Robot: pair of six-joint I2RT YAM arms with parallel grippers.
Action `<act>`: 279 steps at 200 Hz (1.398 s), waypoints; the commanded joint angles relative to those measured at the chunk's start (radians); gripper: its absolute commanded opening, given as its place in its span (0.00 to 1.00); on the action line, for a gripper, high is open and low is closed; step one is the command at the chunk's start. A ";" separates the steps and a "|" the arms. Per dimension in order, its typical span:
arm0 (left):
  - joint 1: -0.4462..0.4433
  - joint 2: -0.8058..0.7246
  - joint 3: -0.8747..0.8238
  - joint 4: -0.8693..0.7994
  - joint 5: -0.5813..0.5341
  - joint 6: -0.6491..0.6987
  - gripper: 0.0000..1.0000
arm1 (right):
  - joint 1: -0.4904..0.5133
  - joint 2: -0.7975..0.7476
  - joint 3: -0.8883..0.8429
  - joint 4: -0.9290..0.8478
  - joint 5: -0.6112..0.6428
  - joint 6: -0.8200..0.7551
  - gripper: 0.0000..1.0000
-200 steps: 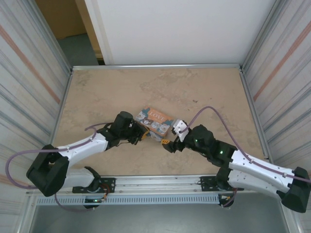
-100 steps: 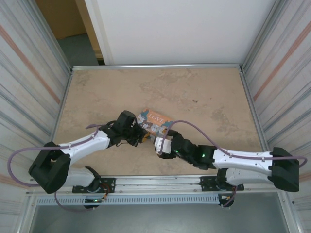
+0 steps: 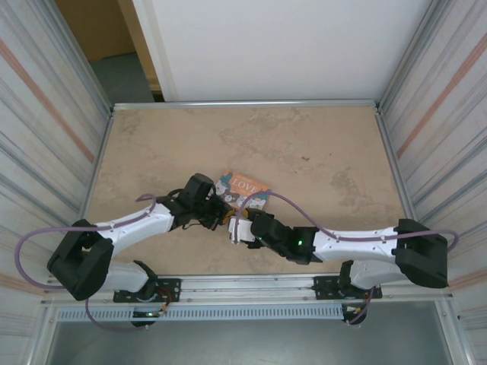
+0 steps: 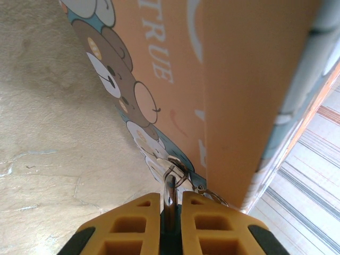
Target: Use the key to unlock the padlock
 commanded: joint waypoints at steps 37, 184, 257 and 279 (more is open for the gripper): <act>-0.009 0.005 0.022 0.009 0.015 -0.018 0.00 | 0.008 0.078 0.056 0.044 0.002 0.030 0.33; -0.020 0.017 0.022 0.026 0.017 -0.018 0.00 | 0.006 0.161 0.065 0.113 0.049 0.036 0.20; -0.022 0.020 0.020 0.033 0.020 -0.019 0.00 | 0.001 0.176 0.062 0.131 0.057 0.067 0.07; -0.021 0.022 0.021 0.037 0.021 -0.019 0.00 | -0.004 0.177 0.060 0.133 0.059 0.091 0.04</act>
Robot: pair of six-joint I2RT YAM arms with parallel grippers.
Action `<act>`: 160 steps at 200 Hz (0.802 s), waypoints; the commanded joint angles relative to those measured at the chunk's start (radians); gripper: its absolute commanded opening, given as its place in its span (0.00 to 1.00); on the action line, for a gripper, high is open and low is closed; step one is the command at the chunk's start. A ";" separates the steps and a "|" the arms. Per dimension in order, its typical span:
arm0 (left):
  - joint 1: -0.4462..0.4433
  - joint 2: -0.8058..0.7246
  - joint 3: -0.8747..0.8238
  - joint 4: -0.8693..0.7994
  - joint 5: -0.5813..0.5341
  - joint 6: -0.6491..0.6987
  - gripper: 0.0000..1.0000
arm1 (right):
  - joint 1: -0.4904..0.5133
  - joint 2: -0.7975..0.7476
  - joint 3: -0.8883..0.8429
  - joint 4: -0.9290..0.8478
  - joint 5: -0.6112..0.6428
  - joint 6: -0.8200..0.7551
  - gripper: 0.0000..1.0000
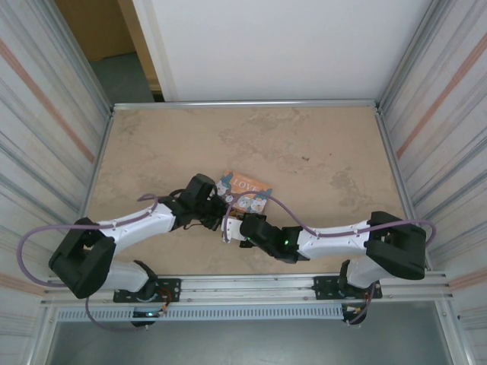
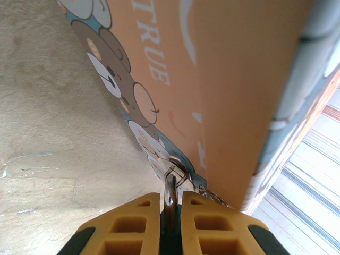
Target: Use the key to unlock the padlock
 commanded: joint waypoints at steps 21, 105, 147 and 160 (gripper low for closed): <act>-0.010 0.008 0.019 0.024 0.025 -0.020 0.00 | -0.005 0.013 0.029 0.031 0.022 0.078 0.01; -0.013 0.016 0.019 0.028 0.027 -0.021 0.00 | -0.004 0.024 0.023 0.041 0.019 0.168 0.00; -0.020 0.022 0.019 0.028 0.021 -0.025 0.00 | -0.003 0.013 0.020 0.040 0.021 0.243 0.00; -0.023 0.022 0.018 0.031 0.021 -0.027 0.00 | -0.003 0.009 0.024 0.030 0.018 0.276 0.00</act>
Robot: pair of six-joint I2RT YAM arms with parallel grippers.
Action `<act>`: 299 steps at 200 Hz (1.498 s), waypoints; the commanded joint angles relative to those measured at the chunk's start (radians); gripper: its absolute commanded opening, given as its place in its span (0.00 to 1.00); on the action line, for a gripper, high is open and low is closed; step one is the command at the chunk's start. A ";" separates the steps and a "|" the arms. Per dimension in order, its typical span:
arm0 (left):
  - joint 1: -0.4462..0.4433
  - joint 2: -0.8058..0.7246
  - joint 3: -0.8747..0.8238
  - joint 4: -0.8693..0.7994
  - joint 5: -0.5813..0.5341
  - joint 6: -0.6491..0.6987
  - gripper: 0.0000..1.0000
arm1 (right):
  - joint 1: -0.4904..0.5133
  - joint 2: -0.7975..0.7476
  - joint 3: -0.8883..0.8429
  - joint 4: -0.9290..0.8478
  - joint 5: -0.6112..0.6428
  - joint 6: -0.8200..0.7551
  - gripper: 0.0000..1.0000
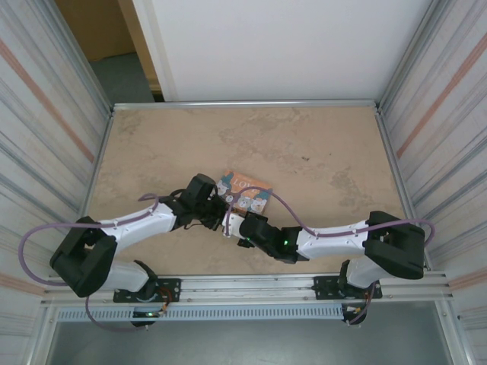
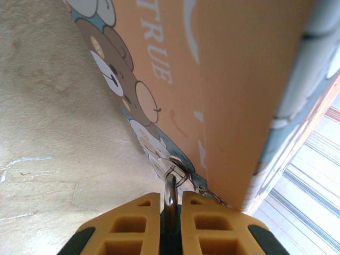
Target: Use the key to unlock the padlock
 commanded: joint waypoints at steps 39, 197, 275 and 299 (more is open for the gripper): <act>-0.028 0.012 0.016 0.026 0.018 -0.030 0.00 | -0.006 -0.004 0.039 0.005 0.002 0.266 0.00; -0.070 0.054 0.029 0.046 -0.011 -0.034 0.00 | -0.221 -0.012 0.009 -0.037 -0.373 1.011 0.00; -0.077 0.075 0.030 0.058 -0.016 -0.032 0.00 | -0.243 0.026 0.011 -0.067 -0.353 1.112 0.00; -0.079 0.075 0.026 0.054 -0.044 -0.025 0.00 | -0.243 0.031 0.001 -0.067 -0.336 1.106 0.00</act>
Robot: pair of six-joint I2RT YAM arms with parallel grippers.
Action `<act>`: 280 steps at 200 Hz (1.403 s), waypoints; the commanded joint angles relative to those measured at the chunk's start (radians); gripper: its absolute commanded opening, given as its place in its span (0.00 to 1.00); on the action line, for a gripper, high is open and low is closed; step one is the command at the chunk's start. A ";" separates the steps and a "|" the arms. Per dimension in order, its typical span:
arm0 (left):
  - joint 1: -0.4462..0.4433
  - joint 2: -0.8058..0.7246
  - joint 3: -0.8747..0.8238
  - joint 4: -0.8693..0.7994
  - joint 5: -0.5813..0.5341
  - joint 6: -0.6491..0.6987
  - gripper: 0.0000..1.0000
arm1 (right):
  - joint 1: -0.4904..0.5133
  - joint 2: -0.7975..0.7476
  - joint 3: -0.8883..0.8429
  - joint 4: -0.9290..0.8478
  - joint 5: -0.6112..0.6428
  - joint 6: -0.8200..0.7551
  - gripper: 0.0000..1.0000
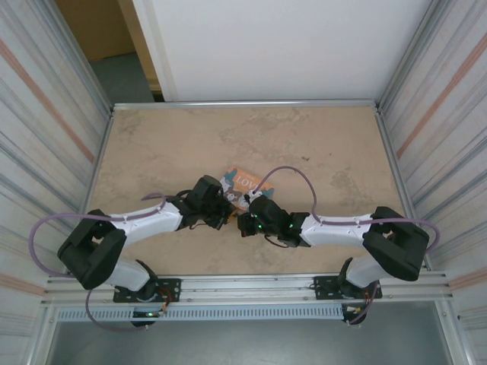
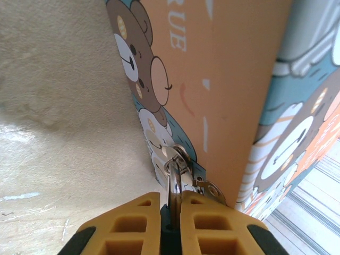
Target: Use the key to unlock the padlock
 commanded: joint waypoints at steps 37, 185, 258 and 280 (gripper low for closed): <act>-0.041 -0.001 0.001 -0.013 0.020 0.009 0.08 | -0.030 0.040 -0.031 0.017 0.091 0.076 0.00; -0.018 -0.209 0.047 -0.331 -0.281 0.234 0.59 | -0.071 -0.006 -0.143 0.106 0.040 0.164 0.00; -0.018 -0.286 0.056 -0.410 -0.395 0.311 0.59 | -0.116 -0.028 -0.197 0.141 -0.001 0.174 0.00; -0.018 -0.285 0.053 -0.411 -0.400 0.314 0.59 | -0.124 -0.036 -0.209 0.142 0.006 0.175 0.00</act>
